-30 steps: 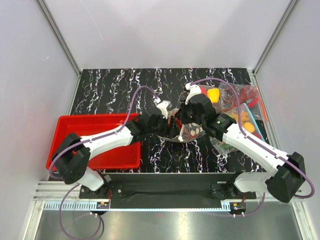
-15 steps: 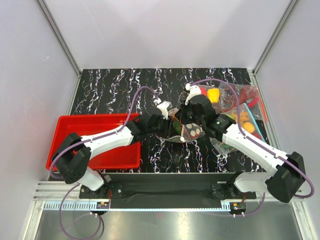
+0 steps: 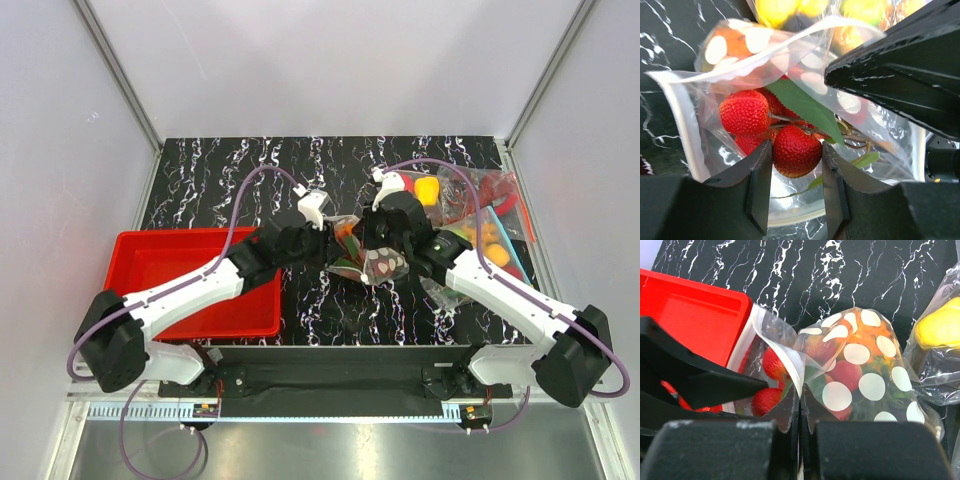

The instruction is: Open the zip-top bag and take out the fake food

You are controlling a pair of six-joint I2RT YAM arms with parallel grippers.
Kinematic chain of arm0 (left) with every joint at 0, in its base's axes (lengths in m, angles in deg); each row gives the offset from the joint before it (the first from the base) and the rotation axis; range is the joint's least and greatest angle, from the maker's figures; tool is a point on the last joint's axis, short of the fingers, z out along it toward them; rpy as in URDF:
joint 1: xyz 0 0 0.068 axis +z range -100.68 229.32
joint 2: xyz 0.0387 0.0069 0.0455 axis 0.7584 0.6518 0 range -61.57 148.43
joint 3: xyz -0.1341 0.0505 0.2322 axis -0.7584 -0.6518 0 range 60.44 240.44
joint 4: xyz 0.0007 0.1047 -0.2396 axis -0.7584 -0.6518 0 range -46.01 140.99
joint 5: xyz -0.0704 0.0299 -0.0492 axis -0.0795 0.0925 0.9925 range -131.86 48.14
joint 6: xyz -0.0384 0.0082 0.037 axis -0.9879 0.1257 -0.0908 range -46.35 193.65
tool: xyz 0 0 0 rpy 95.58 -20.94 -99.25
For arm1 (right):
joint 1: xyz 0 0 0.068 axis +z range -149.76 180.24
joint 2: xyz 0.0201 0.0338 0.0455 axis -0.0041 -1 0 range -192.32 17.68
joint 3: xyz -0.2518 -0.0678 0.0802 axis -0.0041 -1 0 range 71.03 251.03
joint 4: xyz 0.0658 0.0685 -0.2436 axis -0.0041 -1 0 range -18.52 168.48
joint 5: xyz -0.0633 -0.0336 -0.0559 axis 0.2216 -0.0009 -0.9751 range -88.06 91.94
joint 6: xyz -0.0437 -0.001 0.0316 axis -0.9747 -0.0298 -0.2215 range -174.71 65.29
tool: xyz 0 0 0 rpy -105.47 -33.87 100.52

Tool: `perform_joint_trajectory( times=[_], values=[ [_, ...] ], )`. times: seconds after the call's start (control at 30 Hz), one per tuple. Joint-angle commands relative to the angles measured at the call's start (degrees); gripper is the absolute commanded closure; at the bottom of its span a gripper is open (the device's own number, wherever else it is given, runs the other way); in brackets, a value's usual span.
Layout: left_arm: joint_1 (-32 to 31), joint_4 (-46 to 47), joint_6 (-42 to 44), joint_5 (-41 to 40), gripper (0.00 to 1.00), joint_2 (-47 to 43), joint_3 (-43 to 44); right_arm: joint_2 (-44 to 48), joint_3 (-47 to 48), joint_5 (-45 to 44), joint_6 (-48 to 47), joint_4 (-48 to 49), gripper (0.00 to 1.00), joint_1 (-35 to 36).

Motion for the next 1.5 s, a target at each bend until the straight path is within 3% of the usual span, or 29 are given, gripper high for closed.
perform_joint_trajectory(
  times=[0.0,0.23,0.73,1.47],
  values=[
    [1.17,1.79,1.78,-3.5,1.0,-3.49,0.29,0.49,-0.58,-1.1,0.17,2.61,1.0,0.62],
    [5.12,1.52,3.81,-5.44,1.0,-4.64,1.96,2.41,-1.1,-1.28,-0.27,1.2,1.0,0.63],
    [14.26,6.44,2.67,0.62,1.0,-1.65,5.65,5.15,-3.3,6.37,-2.82,1.2,1.0,0.71],
    [14.88,9.87,1.08,10.29,1.0,5.2,12.69,5.32,-2.07,11.47,-2.91,4.97,1.0,3.17]
  ],
)
